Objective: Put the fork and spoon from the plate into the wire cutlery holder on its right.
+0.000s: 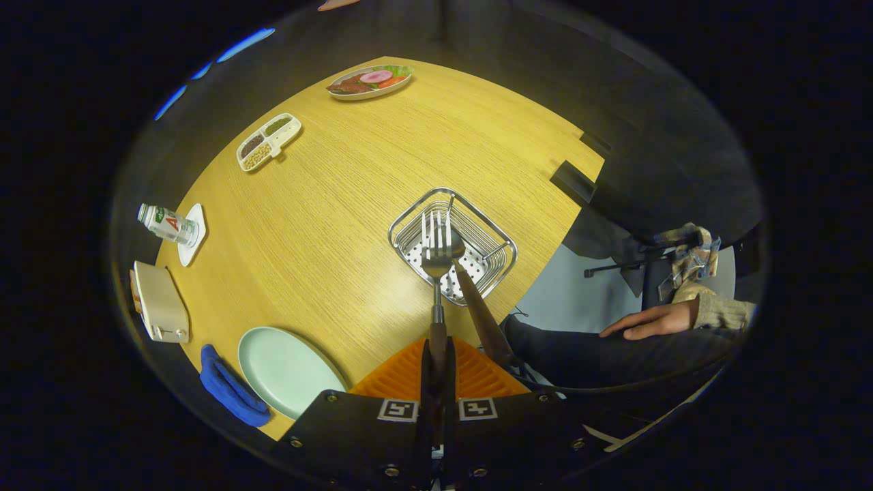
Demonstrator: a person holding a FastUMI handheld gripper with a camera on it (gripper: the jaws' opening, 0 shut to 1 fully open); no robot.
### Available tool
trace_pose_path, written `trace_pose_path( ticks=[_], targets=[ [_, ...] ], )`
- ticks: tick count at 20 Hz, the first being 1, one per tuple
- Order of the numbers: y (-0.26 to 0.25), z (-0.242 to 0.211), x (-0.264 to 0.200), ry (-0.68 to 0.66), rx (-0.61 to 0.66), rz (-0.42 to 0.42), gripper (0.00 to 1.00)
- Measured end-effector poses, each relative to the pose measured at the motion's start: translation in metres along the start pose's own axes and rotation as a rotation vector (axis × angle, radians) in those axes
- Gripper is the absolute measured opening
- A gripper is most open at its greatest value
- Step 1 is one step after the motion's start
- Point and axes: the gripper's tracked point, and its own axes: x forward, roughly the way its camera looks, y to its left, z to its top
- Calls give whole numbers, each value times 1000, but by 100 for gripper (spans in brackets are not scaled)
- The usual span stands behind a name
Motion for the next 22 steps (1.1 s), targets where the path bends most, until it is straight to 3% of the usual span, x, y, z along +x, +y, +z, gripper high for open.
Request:
trace_pose_path(
  ticks=[5,7,11,18,22],
  targets=[
    [-3,17,-9,-38,-70,-16,11],
    [-3,27,-13,-74,-75,-14,36],
    [-4,39,-18,-119,-126,-21,100],
    [-3,42,-20,-140,-164,-43,97],
    [-4,54,-28,-216,-193,-58,97]
  ],
)
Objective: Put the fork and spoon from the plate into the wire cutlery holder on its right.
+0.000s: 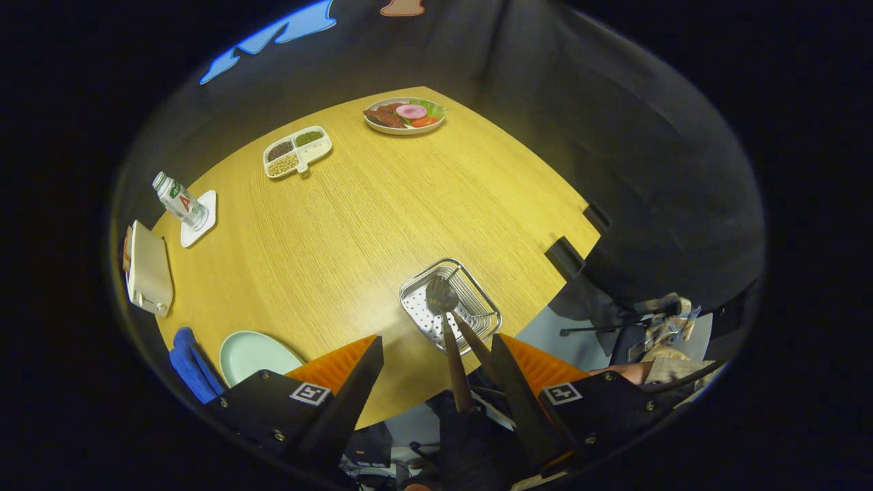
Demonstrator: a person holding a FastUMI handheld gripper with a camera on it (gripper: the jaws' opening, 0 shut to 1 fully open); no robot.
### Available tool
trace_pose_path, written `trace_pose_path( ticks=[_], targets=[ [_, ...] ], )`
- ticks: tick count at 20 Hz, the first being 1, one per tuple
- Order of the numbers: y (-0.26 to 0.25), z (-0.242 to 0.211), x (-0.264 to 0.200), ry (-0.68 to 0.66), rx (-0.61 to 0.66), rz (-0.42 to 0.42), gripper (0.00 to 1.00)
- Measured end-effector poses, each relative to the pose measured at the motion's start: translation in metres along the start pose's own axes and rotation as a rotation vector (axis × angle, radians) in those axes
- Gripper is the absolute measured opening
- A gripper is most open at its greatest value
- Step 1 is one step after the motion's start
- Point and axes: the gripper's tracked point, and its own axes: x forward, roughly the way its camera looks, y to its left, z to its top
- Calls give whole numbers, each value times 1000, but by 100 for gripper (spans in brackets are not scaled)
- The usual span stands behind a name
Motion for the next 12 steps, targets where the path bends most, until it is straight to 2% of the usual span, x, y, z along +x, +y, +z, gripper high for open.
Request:
trace_pose_path(
  ticks=[2,6,9,12],
  targets=[
    [-1,12,-5,-74,-7,-2,97],
    [2,49,-31,-323,-17,38,97],
    [6,76,-68,-528,-15,95,97],
    [24,103,-113,-730,-40,198,97]
  ],
)
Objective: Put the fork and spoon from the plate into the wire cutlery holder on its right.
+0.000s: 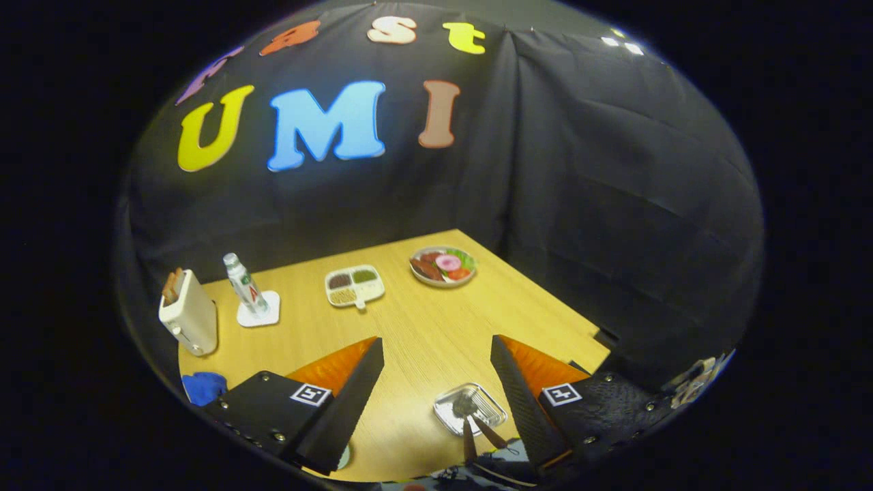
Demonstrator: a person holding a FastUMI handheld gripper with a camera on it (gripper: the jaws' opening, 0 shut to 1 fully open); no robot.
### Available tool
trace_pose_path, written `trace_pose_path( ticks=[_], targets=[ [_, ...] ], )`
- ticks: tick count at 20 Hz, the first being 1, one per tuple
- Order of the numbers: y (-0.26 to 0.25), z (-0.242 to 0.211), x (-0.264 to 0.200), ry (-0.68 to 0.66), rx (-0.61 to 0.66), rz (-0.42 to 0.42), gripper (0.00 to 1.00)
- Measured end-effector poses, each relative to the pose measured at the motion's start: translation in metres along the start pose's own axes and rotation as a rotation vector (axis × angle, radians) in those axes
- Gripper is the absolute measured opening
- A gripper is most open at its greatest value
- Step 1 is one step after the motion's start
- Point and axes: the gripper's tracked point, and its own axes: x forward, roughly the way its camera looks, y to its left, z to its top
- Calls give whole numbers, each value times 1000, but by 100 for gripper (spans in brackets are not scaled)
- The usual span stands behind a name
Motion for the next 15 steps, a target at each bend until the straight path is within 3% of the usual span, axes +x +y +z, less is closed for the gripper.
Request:
trace_pose_path(
  ticks=[6,15],
  targets=[
    [31,74,-41,-307,39,171,96],
    [39,98,-71,-434,26,188,96]
  ],
)
